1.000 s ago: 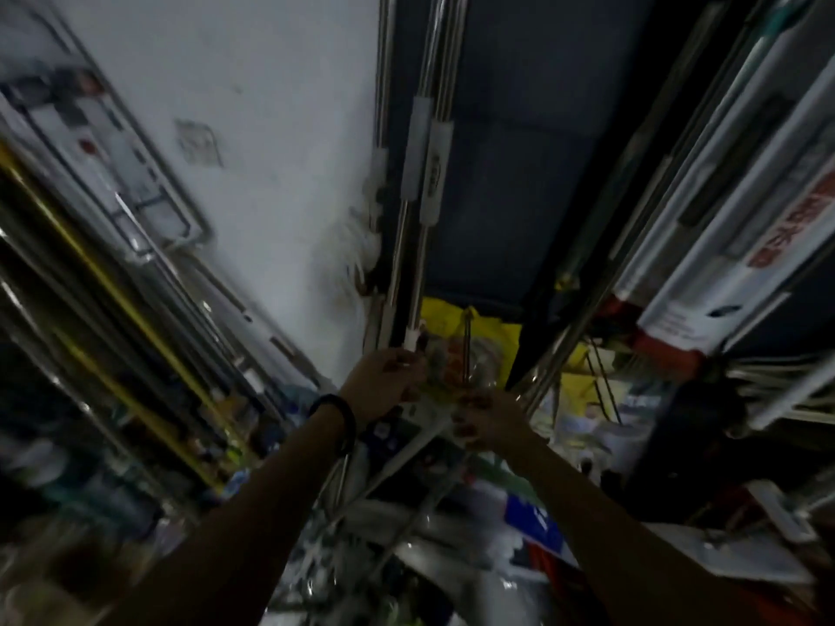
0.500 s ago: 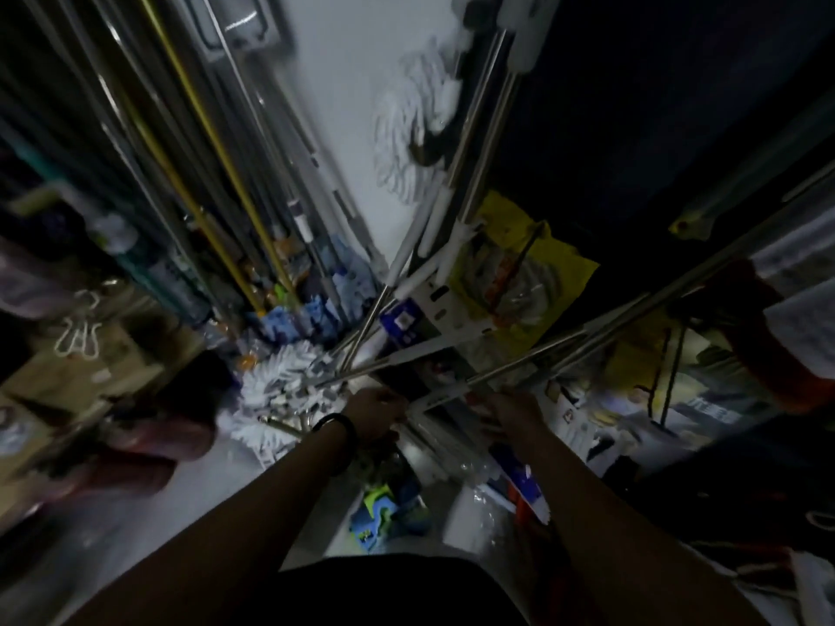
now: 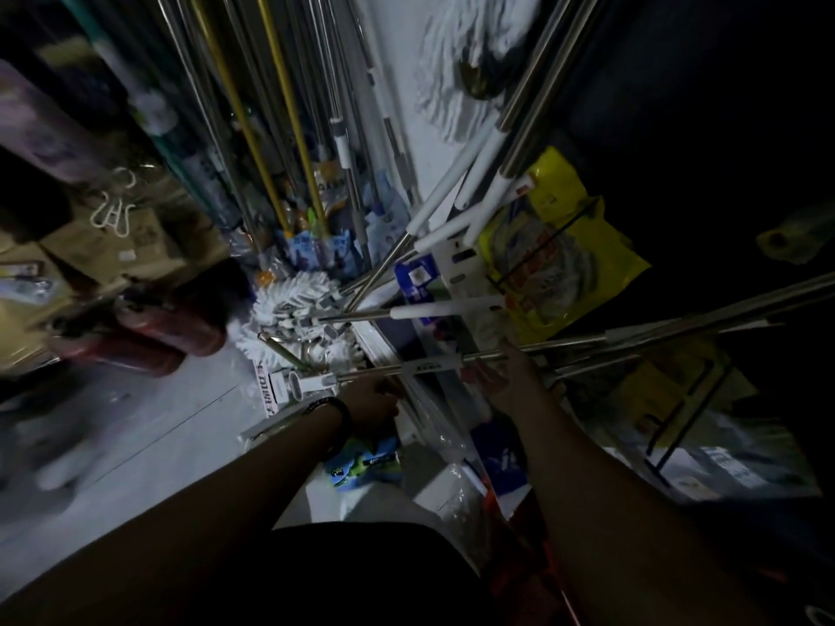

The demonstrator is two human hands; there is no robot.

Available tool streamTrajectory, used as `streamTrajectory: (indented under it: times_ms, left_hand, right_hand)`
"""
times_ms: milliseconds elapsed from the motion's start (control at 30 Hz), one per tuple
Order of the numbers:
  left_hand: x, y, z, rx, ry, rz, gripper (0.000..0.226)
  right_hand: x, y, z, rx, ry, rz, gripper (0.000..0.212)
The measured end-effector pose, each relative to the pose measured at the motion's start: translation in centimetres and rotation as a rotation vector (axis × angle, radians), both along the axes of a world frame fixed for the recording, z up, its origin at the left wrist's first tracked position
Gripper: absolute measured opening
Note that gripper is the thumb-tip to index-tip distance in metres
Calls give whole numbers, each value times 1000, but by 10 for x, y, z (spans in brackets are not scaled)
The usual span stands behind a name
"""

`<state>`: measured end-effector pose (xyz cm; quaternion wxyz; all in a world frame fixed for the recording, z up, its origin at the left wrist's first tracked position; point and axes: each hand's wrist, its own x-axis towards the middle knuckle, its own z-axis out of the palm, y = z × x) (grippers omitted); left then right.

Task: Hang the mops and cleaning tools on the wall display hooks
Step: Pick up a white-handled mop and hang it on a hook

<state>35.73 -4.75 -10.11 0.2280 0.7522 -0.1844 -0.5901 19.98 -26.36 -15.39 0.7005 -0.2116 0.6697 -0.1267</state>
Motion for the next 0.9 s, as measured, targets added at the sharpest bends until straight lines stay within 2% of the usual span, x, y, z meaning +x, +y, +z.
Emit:
streamTrajectory:
  times_ms: [67, 200, 367, 467, 567, 667, 700, 800, 900]
  left_hand:
    - [-3, 0, 0, 6, 3, 2, 28]
    - [-8, 6, 0, 12, 14, 36, 28]
    - [-9, 10, 8, 10, -9, 33, 33]
    - [-9, 17, 10, 29, -20, 33, 34]
    - [-10, 25, 12, 34, -14, 62, 32]
    - [-11, 37, 10, 64, -5, 105, 29]
    - [-11, 42, 8, 74, 1, 105, 30]
    - [-12, 55, 3, 101, 59, 144, 31]
    - [-8, 68, -1, 130, 111, 116, 31]
  right_hand:
    - [-3, -4, -5, -21, -33, 8, 53]
    - [-3, -6, -9, -3, -112, 59, 40]
    - [8, -5, -4, -55, -42, -10, 52]
    - [16, 3, -1, -181, 5, 86, 45]
    - [27, 13, 3, -264, 56, 81, 38]
    - [38, 20, -2, -320, 51, 183, 52]
    - [40, 26, 1, -318, 49, 225, 50]
    - [42, 53, 10, -321, 2, 261, 31]
    - [47, 83, 9, -293, -86, 277, 41]
